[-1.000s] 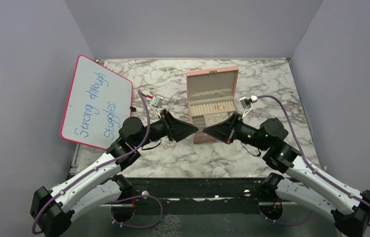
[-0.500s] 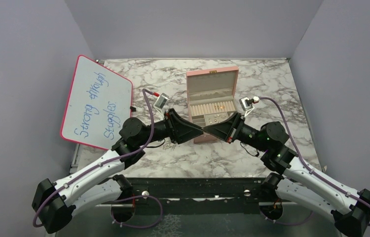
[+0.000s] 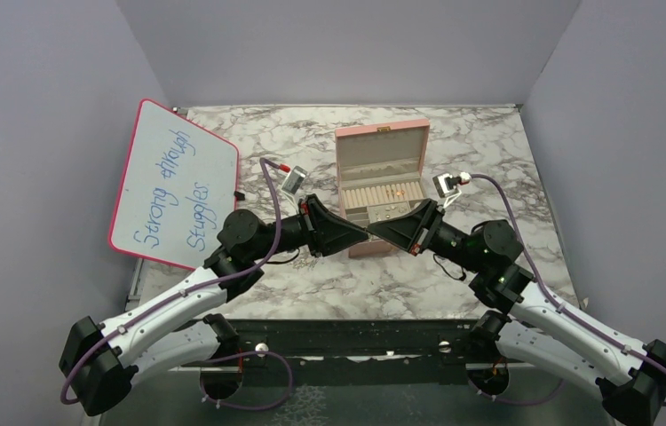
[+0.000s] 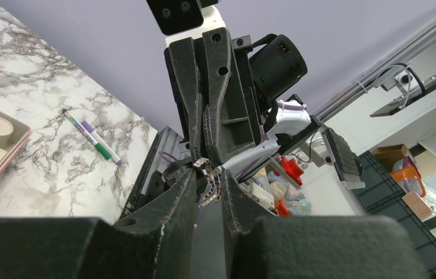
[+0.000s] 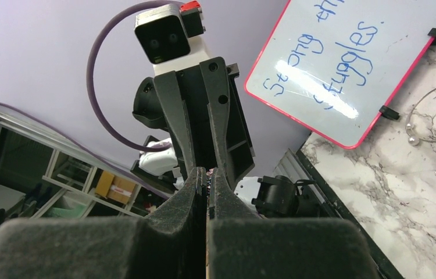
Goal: Organize the mixed jewelry
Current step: Pick up the jewelry from the center of the board.
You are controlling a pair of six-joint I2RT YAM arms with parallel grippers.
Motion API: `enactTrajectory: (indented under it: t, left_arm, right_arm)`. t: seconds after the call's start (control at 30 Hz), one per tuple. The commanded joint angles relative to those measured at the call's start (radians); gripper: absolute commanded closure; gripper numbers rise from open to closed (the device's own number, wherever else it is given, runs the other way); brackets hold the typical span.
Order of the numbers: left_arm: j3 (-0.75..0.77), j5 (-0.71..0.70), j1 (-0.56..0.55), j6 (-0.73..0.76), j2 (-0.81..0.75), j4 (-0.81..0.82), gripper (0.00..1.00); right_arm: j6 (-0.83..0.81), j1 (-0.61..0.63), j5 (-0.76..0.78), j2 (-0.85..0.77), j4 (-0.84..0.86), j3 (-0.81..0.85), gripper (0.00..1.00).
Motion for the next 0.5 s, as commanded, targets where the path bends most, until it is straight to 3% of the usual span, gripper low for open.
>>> enactTrajectory:
  t: [0.0,0.1,0.27,0.47]
  left_arm:
    - [0.037,0.025,-0.006,0.008,0.008,0.04,0.75]
    - [0.043,0.025,-0.007,0.014,0.01,0.04,0.77]
    - [0.044,0.015,-0.006,0.03,0.001,0.039,1.0]
    - [0.044,0.002,-0.005,0.058,-0.018,0.011,1.0]
  right_arm:
    - [0.007,-0.003,0.01,-0.01,0.041,-0.004,0.99]
    - [0.008,-0.004,0.009,-0.01,0.042,-0.006,0.99]
    - [0.008,-0.002,0.014,-0.018,0.033,-0.008,0.99]
    - [-0.005,-0.004,0.02,-0.03,0.007,-0.008,0.99]
